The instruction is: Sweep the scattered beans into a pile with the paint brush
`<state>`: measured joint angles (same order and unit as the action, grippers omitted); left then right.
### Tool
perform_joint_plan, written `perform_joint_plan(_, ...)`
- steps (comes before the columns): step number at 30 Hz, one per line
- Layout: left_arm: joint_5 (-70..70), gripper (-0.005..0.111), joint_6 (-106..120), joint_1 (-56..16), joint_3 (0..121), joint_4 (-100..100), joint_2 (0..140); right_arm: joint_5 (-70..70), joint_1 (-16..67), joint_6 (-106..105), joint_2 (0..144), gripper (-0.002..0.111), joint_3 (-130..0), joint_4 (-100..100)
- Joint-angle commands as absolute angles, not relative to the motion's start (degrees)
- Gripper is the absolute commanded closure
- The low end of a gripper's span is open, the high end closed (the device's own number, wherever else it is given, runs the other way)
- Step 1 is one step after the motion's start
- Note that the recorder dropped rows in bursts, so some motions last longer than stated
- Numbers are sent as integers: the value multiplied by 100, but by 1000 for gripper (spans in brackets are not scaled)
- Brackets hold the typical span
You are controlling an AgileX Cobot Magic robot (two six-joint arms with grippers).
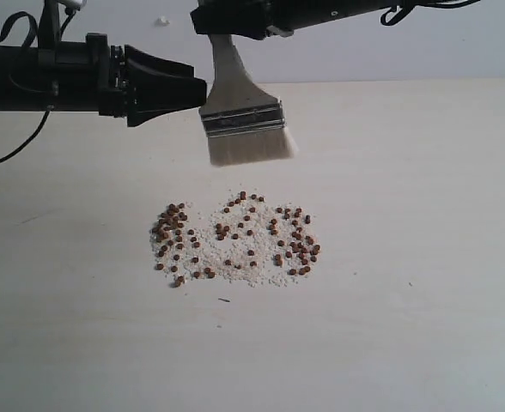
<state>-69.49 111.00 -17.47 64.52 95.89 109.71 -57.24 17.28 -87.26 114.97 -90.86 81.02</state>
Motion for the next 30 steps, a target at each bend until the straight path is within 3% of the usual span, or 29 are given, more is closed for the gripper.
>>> perform_joint_plan(1, -6996, 52, 11180, -1530, 6461, 9701, 10951, -4357, 1734, -8453, 11296, 108, -9109, 7628)
perform_joint_plan(6, -6996, 106, 11197, -1119, 6461, 9622, 10951, -2606, 1734, -7105, 11067, 108, -9109, 6209)
perform_joint_plan(12, -6996, 107, 11186, -793, 6122, 9995, 10834, -1826, 1734, -4531, 10773, 108, -9109, 3248)
perform_joint_plan(18, -6350, 107, 11317, -465, 5361, 9995, 9828, -1762, 1734, -2032, 10436, 108, -9109, 761)
perform_joint_plan(22, -5035, 107, 11331, -398, 4764, 9995, 8802, -1879, 1734, -814, 10257, 108, -9109, -261)
perform_joint_plan(30, -2200, 107, 10690, -398, 3568, 9995, 6551, -2518, 1734, -590, 10064, 108, -9109, -338)
